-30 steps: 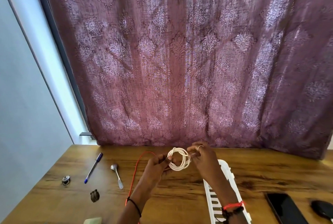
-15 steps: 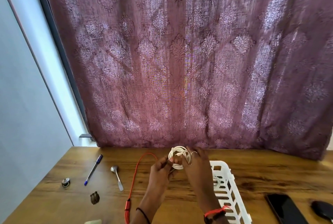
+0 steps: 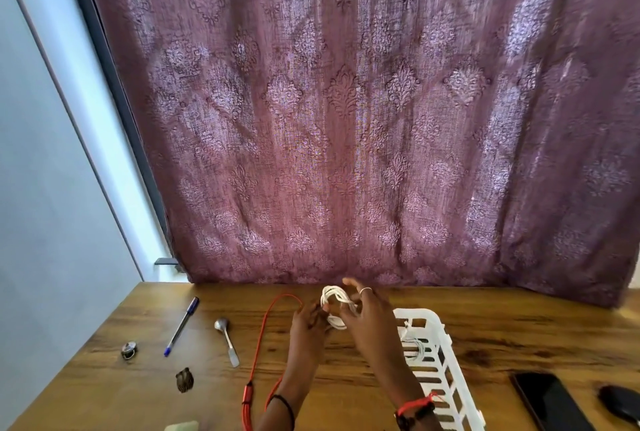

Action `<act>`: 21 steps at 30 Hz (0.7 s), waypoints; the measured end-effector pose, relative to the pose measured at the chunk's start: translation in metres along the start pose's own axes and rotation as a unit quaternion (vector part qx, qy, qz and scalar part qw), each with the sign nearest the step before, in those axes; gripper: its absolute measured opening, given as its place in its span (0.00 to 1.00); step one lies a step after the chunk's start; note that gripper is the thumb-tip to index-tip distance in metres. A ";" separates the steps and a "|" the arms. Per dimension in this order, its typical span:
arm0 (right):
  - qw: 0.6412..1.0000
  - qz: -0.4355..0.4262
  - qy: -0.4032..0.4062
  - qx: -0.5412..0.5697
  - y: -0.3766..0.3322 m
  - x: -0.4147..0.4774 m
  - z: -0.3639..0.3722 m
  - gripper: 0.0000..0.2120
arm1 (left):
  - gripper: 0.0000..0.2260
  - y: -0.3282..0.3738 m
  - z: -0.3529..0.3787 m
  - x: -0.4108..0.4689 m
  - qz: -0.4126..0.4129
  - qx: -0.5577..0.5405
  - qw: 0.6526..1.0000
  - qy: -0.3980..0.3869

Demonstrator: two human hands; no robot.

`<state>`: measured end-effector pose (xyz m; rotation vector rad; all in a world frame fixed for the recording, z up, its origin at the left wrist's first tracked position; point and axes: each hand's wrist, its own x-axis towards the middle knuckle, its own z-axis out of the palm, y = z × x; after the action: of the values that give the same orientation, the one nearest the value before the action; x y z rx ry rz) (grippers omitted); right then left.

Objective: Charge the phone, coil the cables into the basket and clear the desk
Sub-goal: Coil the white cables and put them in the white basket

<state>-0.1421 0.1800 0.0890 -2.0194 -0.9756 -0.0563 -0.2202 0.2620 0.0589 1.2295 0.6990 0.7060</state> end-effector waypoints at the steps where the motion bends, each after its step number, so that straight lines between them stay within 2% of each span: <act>1: 1.000 -0.010 -0.014 -0.009 0.000 0.000 0.002 0.20 | 0.10 -0.001 -0.003 0.002 0.004 0.013 1.000 0.003; 5: 0.997 -0.027 -0.033 -0.057 0.002 0.004 0.006 0.17 | 0.13 -0.006 -0.006 0.002 0.024 0.064 0.998 0.010; 7: 0.995 -0.031 -0.055 -0.079 0.004 0.006 0.007 0.18 | 0.11 -0.007 -0.005 -0.001 0.038 0.078 0.996 0.015; 14: 0.994 -0.019 -0.071 -0.078 0.013 0.005 0.005 0.19 | 0.06 0.003 -0.005 -0.006 0.170 0.228 0.959 0.017; 17: 0.998 -0.016 -0.047 -0.032 0.011 0.006 0.004 0.21 | 0.06 0.009 -0.001 -0.007 0.188 0.227 0.955 0.013; 21: 0.999 0.020 0.033 0.036 0.009 0.008 0.004 0.19 | 0.07 0.012 0.005 -0.010 0.190 0.200 0.961 0.026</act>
<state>-0.1320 0.1852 0.0837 -1.9578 -0.8824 -0.0655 -0.2235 0.2538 0.0720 1.7505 0.6748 0.9441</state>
